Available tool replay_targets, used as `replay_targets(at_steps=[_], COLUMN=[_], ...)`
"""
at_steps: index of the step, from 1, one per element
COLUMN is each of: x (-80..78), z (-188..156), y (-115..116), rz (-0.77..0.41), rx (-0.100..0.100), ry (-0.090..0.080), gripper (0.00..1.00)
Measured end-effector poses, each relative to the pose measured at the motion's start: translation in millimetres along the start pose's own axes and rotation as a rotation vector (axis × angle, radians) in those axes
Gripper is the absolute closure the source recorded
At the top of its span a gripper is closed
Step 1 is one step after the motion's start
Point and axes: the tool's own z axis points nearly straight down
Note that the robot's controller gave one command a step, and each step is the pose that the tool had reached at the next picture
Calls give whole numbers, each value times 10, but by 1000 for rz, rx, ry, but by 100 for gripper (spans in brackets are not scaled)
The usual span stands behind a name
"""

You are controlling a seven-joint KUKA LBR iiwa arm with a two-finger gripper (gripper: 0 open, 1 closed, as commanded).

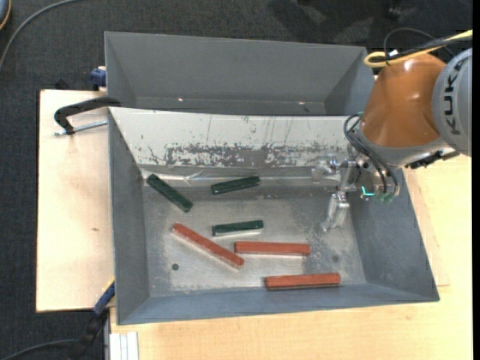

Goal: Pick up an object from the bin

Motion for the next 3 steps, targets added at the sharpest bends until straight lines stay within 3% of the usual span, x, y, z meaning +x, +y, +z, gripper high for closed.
replay_targets(at_steps=[1, 2, 3], x=[453, 417, -170], z=[795, 750, -680], y=[502, 472, 440], rz=[-96, -92, -65], rx=[-3, 1, 2], ry=[2, -9, -23], gripper=[0, 100, 100])
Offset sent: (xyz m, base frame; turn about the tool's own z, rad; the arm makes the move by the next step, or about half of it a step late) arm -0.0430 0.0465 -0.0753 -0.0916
